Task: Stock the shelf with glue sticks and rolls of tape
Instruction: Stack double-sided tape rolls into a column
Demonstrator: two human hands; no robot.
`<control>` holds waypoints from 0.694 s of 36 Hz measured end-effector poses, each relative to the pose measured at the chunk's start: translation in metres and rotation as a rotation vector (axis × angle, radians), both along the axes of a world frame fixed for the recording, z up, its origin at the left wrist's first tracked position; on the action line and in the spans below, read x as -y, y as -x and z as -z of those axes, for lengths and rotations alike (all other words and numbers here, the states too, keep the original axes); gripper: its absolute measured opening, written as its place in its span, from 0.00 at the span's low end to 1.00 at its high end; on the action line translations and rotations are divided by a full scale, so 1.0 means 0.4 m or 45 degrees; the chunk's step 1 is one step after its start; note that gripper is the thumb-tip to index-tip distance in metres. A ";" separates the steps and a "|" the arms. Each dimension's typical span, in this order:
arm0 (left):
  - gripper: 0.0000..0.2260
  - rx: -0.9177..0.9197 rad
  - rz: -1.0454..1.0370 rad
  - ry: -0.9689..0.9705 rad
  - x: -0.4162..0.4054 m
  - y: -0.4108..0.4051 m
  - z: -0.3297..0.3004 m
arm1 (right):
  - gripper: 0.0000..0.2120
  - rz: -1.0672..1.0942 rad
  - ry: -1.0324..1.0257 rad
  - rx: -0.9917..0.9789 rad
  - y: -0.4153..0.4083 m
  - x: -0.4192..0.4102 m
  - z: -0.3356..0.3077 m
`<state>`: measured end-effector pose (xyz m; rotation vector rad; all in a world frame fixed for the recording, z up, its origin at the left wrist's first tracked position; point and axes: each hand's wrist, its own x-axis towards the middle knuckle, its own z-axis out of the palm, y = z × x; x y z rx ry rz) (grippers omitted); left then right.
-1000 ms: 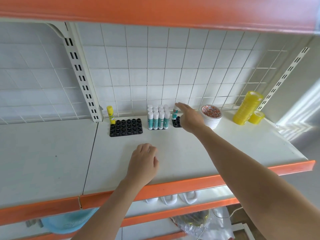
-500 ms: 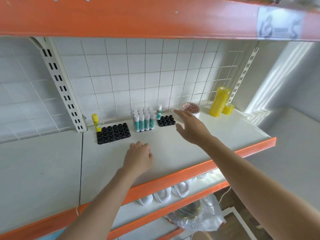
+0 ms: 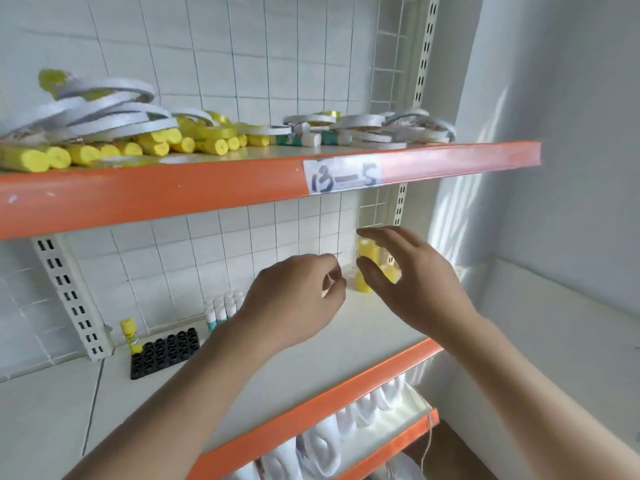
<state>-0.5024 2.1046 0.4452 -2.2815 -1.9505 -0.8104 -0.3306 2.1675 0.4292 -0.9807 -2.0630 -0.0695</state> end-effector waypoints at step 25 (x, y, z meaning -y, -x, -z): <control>0.06 -0.315 -0.496 -0.388 0.029 0.081 -0.443 | 0.14 -0.317 -0.161 -0.049 0.047 -0.158 -0.353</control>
